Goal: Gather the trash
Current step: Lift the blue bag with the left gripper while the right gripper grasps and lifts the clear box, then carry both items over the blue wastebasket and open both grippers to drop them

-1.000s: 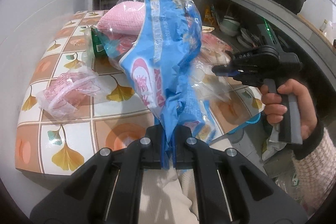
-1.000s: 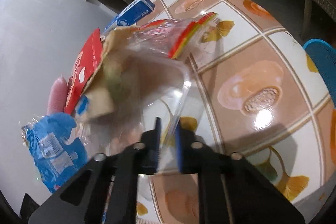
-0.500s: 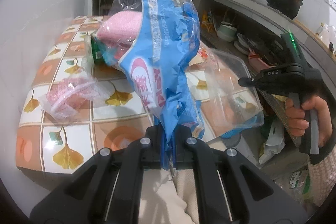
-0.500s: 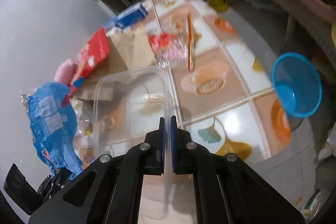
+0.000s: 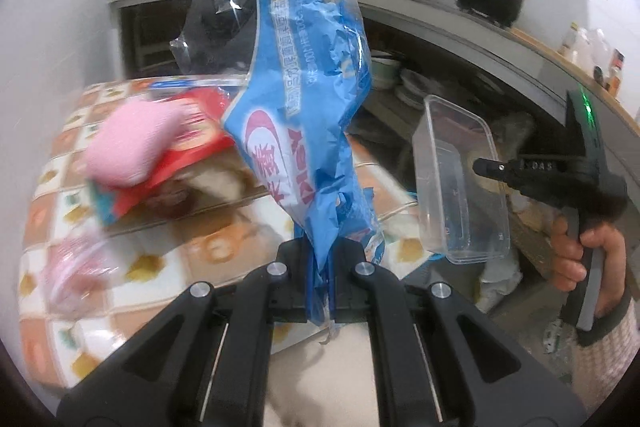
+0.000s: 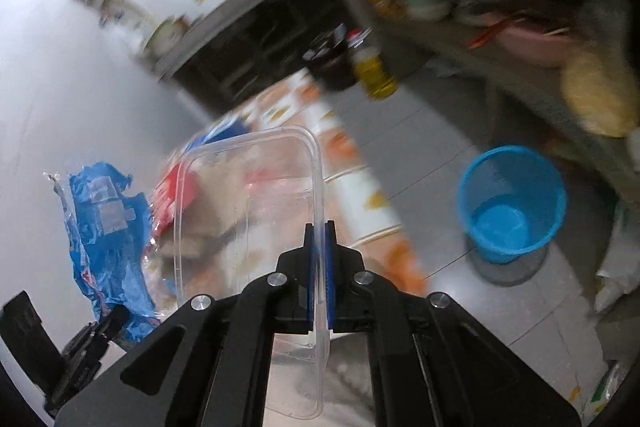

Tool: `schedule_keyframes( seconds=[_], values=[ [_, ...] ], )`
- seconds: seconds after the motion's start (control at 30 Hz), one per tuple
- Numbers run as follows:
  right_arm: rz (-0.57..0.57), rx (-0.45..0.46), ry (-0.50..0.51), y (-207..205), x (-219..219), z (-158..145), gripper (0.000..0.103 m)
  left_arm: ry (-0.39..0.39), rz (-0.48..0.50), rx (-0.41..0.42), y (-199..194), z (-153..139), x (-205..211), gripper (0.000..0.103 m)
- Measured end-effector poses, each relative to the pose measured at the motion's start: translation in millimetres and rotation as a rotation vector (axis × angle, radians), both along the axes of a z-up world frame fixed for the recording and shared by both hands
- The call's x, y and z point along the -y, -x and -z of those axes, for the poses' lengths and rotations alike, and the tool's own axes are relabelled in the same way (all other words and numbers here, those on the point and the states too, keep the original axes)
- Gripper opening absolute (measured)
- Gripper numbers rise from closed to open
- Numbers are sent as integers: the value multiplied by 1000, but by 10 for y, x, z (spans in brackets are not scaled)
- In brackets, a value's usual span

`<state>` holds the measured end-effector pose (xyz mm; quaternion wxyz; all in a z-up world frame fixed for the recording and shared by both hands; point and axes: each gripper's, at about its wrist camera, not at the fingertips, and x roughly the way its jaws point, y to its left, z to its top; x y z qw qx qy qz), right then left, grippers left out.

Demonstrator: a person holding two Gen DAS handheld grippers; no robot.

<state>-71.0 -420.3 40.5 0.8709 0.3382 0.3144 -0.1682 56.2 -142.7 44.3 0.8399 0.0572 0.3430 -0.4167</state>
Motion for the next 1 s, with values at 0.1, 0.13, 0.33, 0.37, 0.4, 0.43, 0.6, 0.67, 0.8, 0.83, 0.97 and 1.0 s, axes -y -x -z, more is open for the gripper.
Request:
schedule_keyframes(
  seconds=[0.1,0.13,0.33,0.37,0.4,0.43,0.6,0.67,0.8,0.83,0.97,1.0],
  values=[
    [109,2,33,332,287,7,4,-6,76,-13,0,-40,435,4],
    [142,-4,44,404,371,28,4,-9,103,-17,-1,-48,599,4],
    [337,-97,168,723,860,238,4,-51,261,-59,-18,22,1678,4],
    [361,-114,183,738,943,287,4,-63,282,-66,-26,56,1858,4],
    [391,-137,201,759,1032,359,4,-80,311,-88,-44,124,2108,4],
    [414,-158,214,790,1128,426,4,-92,328,-109,-63,184,2287,4],
    [492,-244,195,680,1553,935,4,-216,402,-166,-115,640,3226,4],
    [512,-272,191,653,1696,1124,4,-277,416,-183,-144,856,3554,4],
    [544,-325,177,485,2000,1480,4,-365,422,-226,-232,1207,4039,4],
    [550,-335,177,433,2049,1542,4,-381,418,-237,-256,1278,4131,4],
    [589,-364,193,243,2318,1801,5,-437,420,-245,-296,1525,4511,7],
    [592,-366,192,204,2370,1860,7,-446,421,-242,-314,1567,4574,12]
  ],
)
